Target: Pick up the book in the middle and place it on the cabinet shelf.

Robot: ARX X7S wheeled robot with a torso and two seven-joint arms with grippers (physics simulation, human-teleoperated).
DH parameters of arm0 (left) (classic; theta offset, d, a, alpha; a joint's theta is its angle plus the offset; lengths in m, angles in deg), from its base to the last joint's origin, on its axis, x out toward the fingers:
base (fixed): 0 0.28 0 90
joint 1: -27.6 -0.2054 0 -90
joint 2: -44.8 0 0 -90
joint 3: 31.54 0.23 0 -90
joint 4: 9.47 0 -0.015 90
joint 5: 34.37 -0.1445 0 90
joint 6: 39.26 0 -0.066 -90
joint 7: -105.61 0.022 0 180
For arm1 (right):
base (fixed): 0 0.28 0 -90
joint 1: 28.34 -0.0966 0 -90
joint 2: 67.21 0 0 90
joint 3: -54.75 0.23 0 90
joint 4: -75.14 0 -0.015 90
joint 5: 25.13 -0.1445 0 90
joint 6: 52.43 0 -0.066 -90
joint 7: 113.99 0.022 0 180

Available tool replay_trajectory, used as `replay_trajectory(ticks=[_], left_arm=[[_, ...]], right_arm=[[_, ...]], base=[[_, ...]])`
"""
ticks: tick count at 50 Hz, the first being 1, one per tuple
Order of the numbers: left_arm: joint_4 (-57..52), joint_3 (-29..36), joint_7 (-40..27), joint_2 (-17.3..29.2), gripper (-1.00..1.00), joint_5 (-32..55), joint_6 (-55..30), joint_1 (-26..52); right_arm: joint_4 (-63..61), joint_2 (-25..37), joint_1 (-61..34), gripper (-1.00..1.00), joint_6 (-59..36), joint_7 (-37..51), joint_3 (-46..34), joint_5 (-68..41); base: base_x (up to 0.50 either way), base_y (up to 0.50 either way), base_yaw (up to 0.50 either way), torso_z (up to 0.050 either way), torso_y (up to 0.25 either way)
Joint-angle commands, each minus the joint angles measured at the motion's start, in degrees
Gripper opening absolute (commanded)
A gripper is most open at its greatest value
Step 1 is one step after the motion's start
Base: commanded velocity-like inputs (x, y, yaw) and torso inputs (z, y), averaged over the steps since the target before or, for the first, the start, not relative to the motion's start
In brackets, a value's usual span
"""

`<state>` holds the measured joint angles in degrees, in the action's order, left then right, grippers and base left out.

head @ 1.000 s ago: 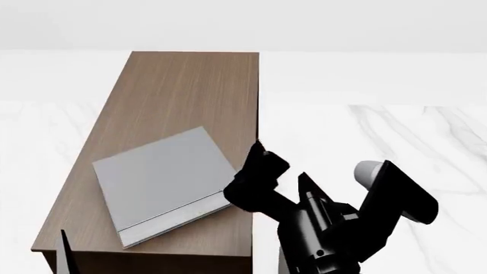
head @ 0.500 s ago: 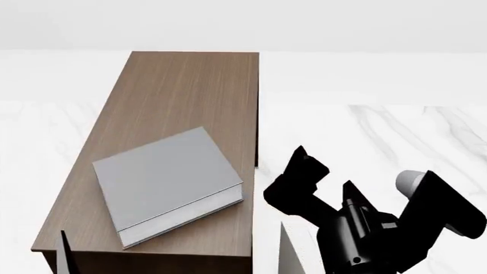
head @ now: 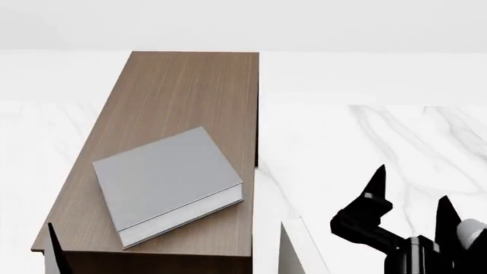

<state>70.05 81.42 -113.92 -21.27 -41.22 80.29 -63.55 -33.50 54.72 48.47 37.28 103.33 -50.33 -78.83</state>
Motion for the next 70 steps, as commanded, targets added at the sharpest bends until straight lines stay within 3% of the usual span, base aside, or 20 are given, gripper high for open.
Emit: replay_trajectory(ticks=[1,18,29,45,58,70], left_arm=[[-3.4,-3.7,0.4,-0.1,1.0,1.6,-1.3,0.4],[-9.4,-17.0,-5.5,3.6,1.0,3.8,-7.8,4.0],[-20.3,-32.7,-10.8,7.9,1.0,4.2,-13.3,3.7],[-32.6,-52.3,-12.4,10.6,1.0,6.8,-18.5,-1.1],[-33.9,-58.1,-12.7,9.8,1.0,7.1,-17.9,-2.8],[-33.9,-56.7,-12.9,10.2,1.0,5.9,-19.4,-1.2]], right_arm=[[2.6,-2.5,5.9,1.0,12.9,-5.1,2.4,15.3],[5.6,-2.5,1.6,1.0,20.7,0.9,12.4,23.7],[0.0,-0.6,0.0,1.0,26.6,5.4,21.0,30.7],[-10.2,2.4,1.9,1.0,30.8,8.8,32.9,32.4],[-12.2,1.6,3.7,1.0,34.4,9.2,37.7,32.6],[-12.4,1.6,3.0,1.0,35.8,9.2,40.2,33.6]], base=[[0.0,0.0,0.0,0.0,0.0],[0.0,0.0,0.0,0.0,0.0],[0.0,0.0,0.0,0.0,0.0],[0.0,0.0,0.0,0.0,0.0],[0.0,0.0,0.0,0.0,0.0],[0.0,0.0,0.0,0.0,0.0]])
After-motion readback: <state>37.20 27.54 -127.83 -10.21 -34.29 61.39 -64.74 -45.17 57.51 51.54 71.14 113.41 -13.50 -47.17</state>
